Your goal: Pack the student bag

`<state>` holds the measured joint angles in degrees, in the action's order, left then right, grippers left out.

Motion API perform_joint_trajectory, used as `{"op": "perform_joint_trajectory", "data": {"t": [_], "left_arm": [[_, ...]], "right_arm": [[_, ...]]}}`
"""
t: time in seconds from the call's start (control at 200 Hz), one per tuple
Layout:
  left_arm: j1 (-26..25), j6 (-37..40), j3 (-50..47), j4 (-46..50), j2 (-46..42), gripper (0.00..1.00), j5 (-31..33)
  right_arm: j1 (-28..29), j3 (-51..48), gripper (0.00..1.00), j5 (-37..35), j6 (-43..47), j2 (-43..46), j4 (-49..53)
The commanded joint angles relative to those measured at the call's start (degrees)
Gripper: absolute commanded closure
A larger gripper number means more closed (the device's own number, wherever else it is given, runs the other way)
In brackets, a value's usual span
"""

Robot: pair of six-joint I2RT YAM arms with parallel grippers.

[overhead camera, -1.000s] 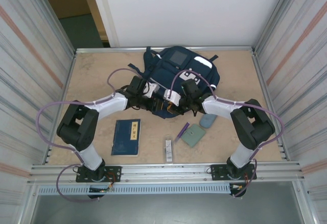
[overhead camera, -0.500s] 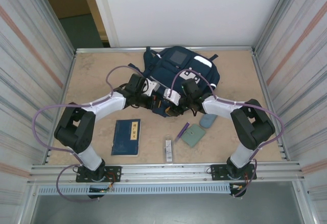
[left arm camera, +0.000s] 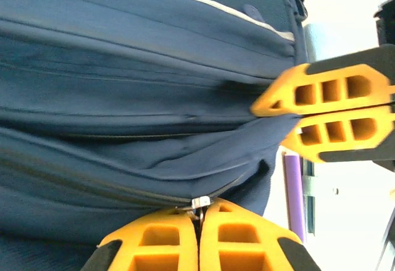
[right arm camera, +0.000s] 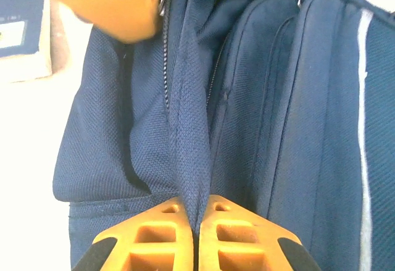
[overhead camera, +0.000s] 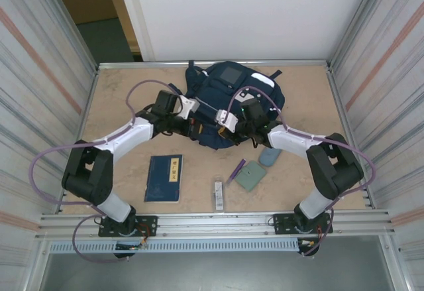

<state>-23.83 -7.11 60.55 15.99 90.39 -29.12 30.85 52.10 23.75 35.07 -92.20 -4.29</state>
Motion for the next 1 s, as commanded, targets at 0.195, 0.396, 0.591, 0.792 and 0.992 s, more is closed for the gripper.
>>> {"op": "perform_joint_trajectory", "data": {"t": [0.195, 0.396, 0.591, 0.792, 0.992], "left_arm": [[5.9, 7.2, 4.3, 10.3, -0.7, 1.0, 4.8], [1.0, 0.7, 3.8, 6.0, -3.1, 1.0, -6.5], [-7.8, -2.6, 7.3, 0.5, -2.7, 1.0, -7.4], [-12.2, -3.9, 9.3, -2.5, -0.3, 1.0, -9.5], [-12.5, -3.7, 8.5, -2.4, -1.0, 1.0, -8.7]], "right_arm": [[-8.7, -0.1, 1.0, -2.3, 7.5, 4.5, 8.4], [-7.6, 4.4, 0.57, 2.2, 5.2, 8.1, 14.9], [-3.3, 2.4, 0.42, 4.0, 0.0, 13.9, 14.4], [-3.1, -0.3, 0.37, 4.5, -1.2, 13.5, 11.4], [-3.9, -1.2, 0.53, 8.0, 3.1, 12.4, 14.2]]}}
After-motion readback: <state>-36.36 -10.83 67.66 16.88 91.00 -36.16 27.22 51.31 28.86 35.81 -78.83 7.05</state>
